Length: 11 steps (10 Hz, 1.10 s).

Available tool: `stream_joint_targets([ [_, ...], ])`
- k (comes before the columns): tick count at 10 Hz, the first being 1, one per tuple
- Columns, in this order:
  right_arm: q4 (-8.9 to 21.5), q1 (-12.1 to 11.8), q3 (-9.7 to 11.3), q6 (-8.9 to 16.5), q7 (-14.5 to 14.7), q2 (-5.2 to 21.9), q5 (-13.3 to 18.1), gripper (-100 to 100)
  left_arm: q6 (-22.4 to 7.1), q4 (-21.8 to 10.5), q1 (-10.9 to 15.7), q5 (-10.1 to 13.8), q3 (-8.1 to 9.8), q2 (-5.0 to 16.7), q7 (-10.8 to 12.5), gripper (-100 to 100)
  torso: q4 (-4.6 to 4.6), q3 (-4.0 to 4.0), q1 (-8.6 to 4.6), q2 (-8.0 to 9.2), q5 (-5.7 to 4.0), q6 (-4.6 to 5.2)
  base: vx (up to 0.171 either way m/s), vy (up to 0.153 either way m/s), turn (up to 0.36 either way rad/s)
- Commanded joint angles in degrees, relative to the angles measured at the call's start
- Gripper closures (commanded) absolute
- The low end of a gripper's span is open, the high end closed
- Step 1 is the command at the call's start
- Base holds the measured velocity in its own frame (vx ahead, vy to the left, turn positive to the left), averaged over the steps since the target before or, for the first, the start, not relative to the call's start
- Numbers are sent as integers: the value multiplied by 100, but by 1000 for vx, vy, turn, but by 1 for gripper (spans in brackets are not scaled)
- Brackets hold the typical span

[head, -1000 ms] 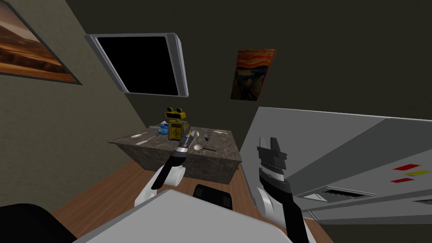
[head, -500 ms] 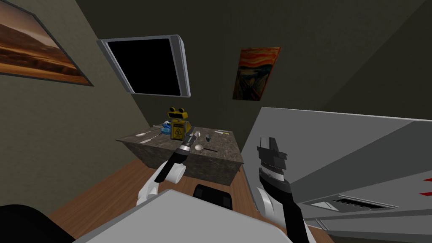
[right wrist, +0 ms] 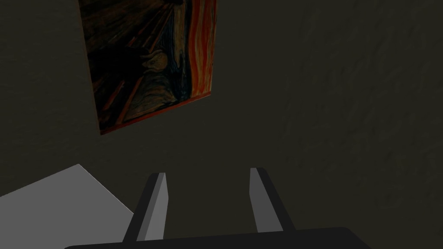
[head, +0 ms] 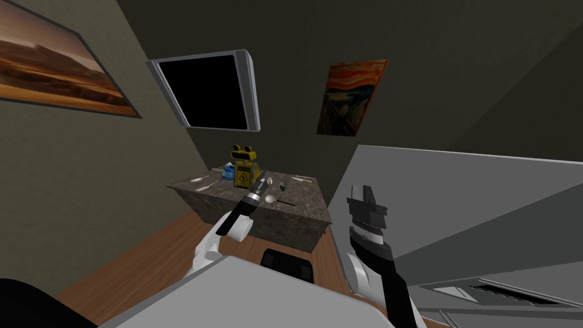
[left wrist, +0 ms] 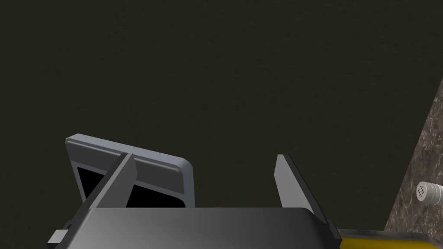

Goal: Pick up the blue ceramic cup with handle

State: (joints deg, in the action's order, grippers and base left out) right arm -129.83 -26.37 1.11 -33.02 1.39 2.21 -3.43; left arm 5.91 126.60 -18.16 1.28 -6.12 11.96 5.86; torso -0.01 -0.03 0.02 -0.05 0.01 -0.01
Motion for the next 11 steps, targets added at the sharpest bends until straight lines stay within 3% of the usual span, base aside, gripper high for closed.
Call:
stream_joint_targets([
  [1,0,0,0,0,0,0,0,0,-286,-33,183,76,-74,148,285,-100,0,0,0,0,0,0,12,4,144],
  [4,0,0,0,0,0,0,0,0,-688,-77,328,129,-123,239,472,-100,0,0,0,0,0,0,8,1,49],
  [5,0,0,0,0,0,0,0,0,-916,-127,478,184,-172,327,662,-100,0,0,-2,1,0,1,8,1,81],
  [6,0,0,0,0,0,0,0,0,-968,-127,478,184,-172,327,662,-100,0,0,-1,0,0,0,8,-2,43],
  [7,0,0,0,0,0,0,0,0,-1187,-182,630,240,-221,412,852,-100,0,1,-2,1,0,1,8,-4,82],
  [8,0,0,0,0,0,0,0,0,-1253,-182,630,240,-221,412,852,-100,0,0,-3,0,-1,0,7,-5,50],
  [11,0,1,0,0,0,0,0,0,-1736,-314,943,355,-317,580,1224,-100,0,1,-4,1,-1,1,8,-7,64],
])
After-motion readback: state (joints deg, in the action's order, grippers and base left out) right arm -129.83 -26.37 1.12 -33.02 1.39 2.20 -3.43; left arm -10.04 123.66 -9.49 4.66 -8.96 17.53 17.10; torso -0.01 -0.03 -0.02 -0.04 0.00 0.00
